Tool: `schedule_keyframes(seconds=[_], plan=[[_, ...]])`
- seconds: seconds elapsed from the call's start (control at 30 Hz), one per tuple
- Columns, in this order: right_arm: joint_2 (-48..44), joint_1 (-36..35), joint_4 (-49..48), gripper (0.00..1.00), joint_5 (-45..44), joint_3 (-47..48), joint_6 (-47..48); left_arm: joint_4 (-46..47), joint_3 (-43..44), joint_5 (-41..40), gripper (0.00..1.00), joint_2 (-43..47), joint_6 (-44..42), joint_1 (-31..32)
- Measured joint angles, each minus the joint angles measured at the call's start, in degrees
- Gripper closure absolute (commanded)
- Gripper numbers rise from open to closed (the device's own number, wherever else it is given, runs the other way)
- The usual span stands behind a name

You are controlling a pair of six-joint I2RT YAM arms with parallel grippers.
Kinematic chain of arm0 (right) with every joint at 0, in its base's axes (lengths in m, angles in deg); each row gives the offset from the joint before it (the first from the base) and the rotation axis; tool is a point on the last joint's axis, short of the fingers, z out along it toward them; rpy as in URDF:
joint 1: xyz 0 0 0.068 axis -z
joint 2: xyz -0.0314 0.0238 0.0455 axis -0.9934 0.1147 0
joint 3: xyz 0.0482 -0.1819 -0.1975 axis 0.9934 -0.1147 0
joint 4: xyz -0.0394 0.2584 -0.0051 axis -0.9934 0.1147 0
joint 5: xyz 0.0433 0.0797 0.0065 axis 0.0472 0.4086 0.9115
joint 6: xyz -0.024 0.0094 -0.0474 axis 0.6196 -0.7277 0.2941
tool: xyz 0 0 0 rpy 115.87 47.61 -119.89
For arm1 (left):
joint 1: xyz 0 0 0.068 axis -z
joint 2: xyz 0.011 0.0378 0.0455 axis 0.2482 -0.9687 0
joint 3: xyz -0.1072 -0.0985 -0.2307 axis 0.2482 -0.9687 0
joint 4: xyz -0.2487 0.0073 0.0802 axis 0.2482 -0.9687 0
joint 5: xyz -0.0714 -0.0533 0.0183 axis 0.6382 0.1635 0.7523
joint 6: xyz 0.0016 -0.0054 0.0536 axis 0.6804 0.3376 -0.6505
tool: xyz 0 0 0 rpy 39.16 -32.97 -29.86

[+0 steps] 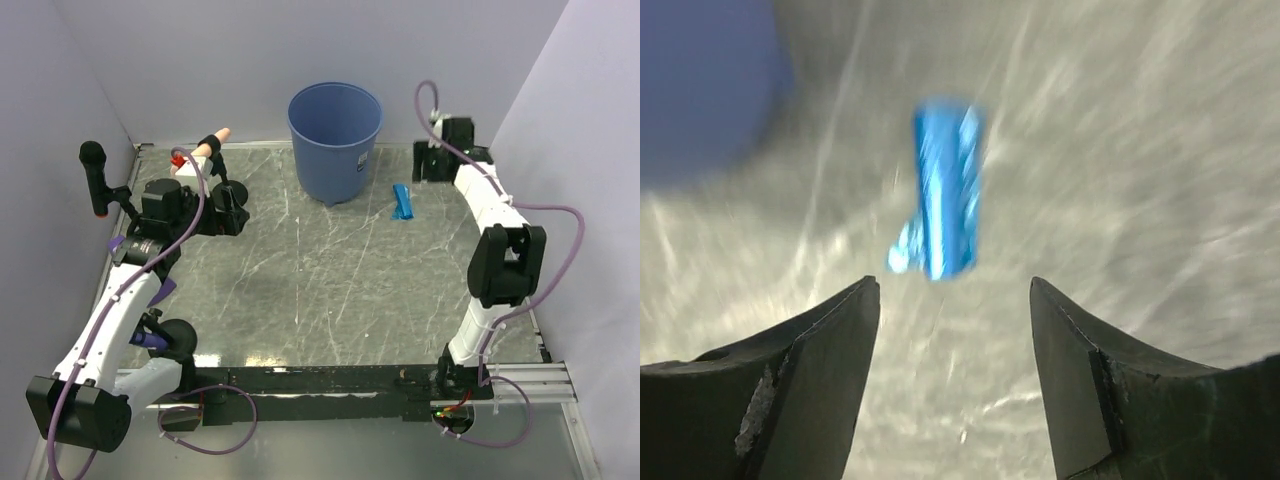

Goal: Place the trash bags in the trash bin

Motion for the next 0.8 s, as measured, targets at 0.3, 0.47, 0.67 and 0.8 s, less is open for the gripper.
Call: schedule_keyframes(seconds=[0.3, 0.47, 0.67, 0.8], plan=[[9.4, -2.1, 2.4, 0.43, 6.3, -3.7, 2.3, -0.3, -0.3, 0.5, 0.02, -0.1, -0.1, 0.0], [15.5, -2.2, 1.9, 0.44, 5.6, 1.4, 3.2, -0.3, -0.3, 0.2, 0.02, -0.2, -0.5, 0.0], [19.2, -2.2, 1.4, 0.54, 3.4, 2.9, 4.1, -0.3, -0.3, -0.2, 0.02, -1.6, -0.9, 0.0], [20.2, -2.2, 1.3, 0.55, 1.8, 3.1, 4.6, -0.3, -0.3, -0.1, 0.03, -2.7, -1.2, 0.0]])
